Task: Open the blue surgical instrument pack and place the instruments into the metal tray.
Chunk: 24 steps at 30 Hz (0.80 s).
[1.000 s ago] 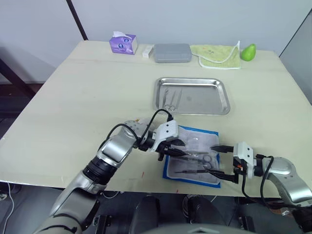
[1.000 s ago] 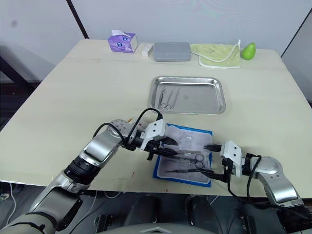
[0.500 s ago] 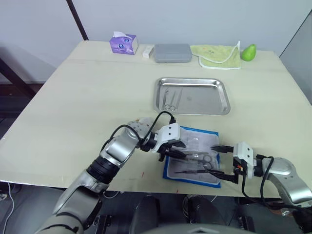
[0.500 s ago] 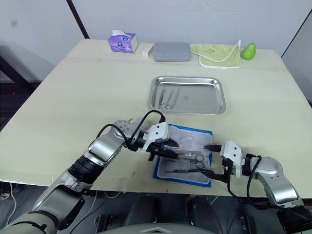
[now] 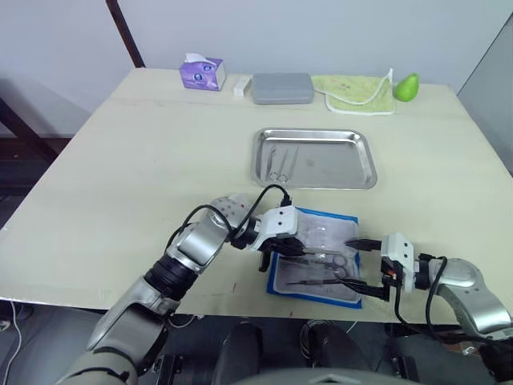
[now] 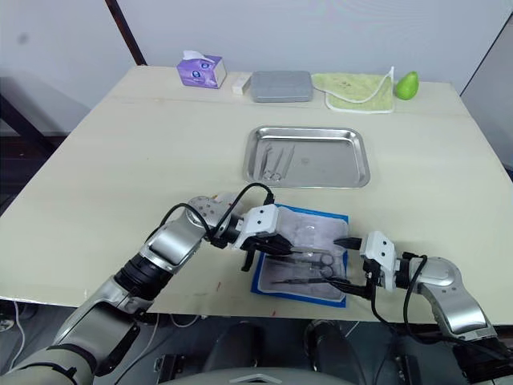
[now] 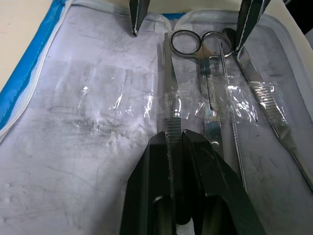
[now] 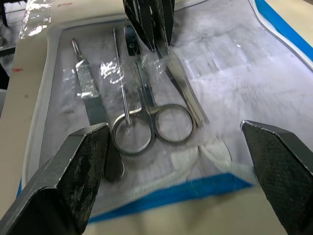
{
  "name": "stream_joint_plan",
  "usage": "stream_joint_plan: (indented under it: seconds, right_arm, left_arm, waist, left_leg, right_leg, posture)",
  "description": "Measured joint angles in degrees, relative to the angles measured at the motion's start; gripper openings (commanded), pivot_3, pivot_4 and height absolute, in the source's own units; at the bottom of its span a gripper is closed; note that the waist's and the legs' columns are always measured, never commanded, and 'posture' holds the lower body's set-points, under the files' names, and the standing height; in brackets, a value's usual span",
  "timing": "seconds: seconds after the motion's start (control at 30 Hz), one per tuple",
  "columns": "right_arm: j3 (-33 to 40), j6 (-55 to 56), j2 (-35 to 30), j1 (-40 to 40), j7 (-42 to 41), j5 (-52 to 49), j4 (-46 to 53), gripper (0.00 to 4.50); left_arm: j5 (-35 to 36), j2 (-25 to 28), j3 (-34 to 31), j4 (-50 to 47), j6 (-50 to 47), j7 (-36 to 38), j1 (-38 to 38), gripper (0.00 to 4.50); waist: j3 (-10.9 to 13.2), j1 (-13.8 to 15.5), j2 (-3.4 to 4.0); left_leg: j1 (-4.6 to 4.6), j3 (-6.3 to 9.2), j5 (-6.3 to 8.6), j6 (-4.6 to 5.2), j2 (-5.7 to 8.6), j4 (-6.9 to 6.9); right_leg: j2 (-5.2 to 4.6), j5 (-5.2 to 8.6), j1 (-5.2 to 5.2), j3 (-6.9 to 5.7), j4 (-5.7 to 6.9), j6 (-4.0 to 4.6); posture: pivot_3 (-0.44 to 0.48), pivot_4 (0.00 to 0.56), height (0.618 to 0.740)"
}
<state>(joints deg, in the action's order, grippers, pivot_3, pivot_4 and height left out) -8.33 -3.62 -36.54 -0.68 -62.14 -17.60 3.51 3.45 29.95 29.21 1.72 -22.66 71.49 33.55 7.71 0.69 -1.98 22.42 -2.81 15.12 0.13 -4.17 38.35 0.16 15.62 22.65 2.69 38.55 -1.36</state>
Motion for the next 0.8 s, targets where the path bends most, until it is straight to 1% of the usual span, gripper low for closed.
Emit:
stream_joint_plan:
  seconds: [0.3,0.5,0.8]
  right_arm:
    - [-2.0,-1.0,0.9,2.1,0.5,1.3,0.0,4.50]
    - [-3.1,-2.1,0.9,3.3,1.2,1.8,0.2,4.50]
    - [-3.2,-2.4,0.9,3.5,1.3,1.9,0.3,4.50]
  left_arm:
    - [-1.2,0.3,1.1,-0.7,-3.3,1.7,2.5,0.05]
    - [-2.2,1.5,2.2,-1.7,-5.4,3.3,4.8,0.05]
    - [-2.2,4.2,2.2,-2.7,-5.7,4.9,6.0,0.05]
  waist:
    - [0.0,-0.5,-0.01]
    - [0.0,-1.4,-0.01]
    - [0.0,-1.5,-0.02]
  left_leg:
    - [-0.01,0.01,0.00,0.00,-0.03,0.00]
    - [-0.04,0.04,0.00,0.00,-0.05,-0.01]
    - [-0.06,0.03,0.00,0.00,-0.05,-0.01]
  right_leg:
    - [0.08,0.00,0.01,0.03,0.01,0.00]
    - [0.11,0.01,0.01,0.04,0.06,0.01]
    - [0.12,0.01,0.01,0.05,0.07,0.02]
  posture:
    - [0.000,0.150,0.738]
    - [0.000,0.150,0.738]
    - [0.000,0.150,0.738]
